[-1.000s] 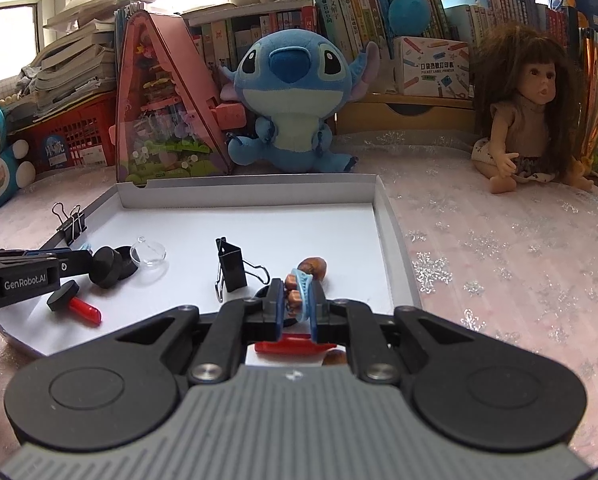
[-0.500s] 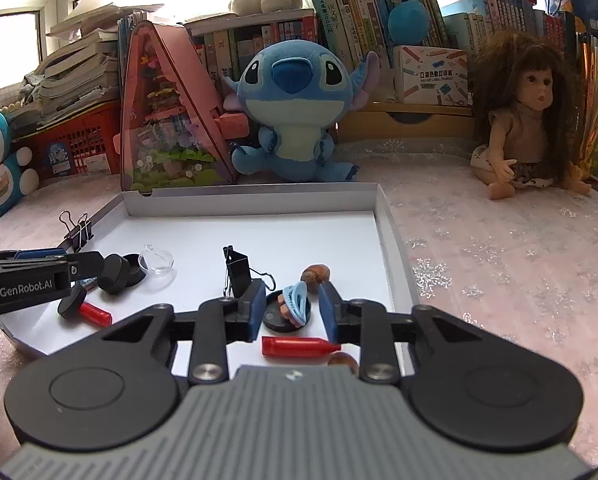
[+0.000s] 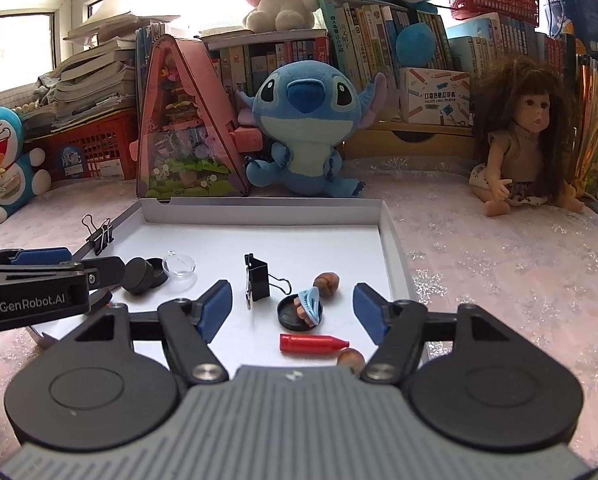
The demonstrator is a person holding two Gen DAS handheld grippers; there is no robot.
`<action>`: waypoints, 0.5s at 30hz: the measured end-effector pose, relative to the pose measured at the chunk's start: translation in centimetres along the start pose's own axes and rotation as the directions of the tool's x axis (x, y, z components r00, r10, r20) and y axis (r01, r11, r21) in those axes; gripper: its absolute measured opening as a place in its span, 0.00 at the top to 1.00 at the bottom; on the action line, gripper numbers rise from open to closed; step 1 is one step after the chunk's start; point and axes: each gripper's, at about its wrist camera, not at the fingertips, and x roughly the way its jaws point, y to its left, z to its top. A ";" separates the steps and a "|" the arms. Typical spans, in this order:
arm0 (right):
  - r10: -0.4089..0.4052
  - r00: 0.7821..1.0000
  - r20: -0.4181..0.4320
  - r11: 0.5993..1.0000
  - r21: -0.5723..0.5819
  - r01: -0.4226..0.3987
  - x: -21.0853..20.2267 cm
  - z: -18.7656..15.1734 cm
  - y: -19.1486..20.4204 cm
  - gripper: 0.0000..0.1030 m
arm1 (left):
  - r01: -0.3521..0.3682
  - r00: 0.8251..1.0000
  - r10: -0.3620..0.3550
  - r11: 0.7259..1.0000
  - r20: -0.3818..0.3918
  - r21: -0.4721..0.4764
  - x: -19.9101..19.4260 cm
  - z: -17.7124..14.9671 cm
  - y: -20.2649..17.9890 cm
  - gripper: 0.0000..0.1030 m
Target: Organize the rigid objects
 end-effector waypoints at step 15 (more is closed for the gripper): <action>-0.012 1.000 -0.016 1.000 -0.002 0.012 -2.2 -1.3 0.2 0.17 | 0.048 0.999 -0.048 0.999 0.006 0.003 -3.6 -1.9 -0.5 0.40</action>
